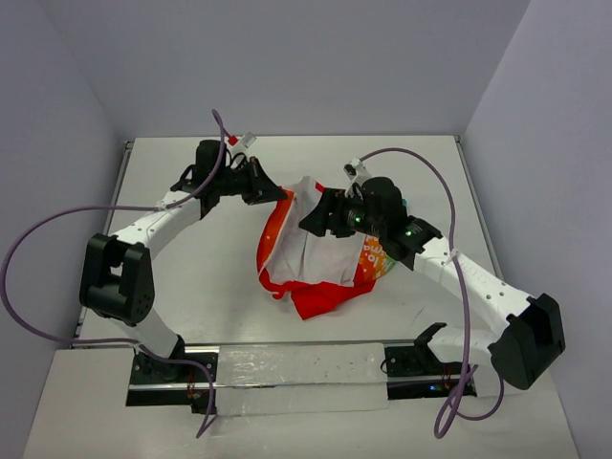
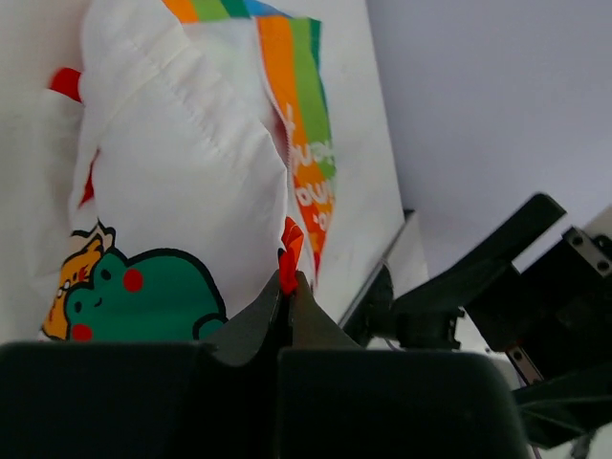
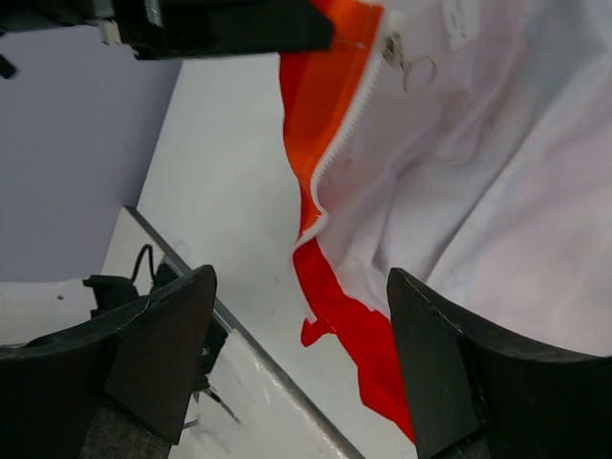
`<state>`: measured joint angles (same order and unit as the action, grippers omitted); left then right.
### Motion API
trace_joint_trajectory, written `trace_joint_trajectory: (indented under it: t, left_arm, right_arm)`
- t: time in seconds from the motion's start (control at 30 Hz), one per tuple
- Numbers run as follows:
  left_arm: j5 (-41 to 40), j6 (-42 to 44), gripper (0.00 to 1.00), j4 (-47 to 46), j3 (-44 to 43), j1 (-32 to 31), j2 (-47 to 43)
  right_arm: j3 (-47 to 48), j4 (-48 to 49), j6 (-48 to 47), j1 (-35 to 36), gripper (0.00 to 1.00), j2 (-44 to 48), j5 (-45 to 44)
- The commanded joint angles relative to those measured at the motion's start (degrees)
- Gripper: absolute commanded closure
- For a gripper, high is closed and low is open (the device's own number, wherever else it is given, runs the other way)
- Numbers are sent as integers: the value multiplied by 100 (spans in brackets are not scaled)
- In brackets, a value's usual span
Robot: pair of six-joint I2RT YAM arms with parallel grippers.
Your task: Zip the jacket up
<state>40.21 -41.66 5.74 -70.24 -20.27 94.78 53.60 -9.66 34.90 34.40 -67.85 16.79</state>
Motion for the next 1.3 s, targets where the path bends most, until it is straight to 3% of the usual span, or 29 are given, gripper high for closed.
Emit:
trace_joint_trajectory:
  t: [0.0,0.33,0.57,1.27]
  left_arm:
    - [1147,-443,100,-1102,168,15,-443]
    - [1304,-1023,100,-1434,321,15,-527]
    - [1267,-1041,100,-1351,374,15,-662]
    - [1239,-1366,100,-1684,702,6,-839]
  right_arm:
    - [278,599,58,-56,20,-99,475]
    - [-552,2317,1196,-58,26,-434,360]
    - [-602,3215,1428,-30,27,-876,496]
    - [-485,4014,1346,54,55,-1340,540]
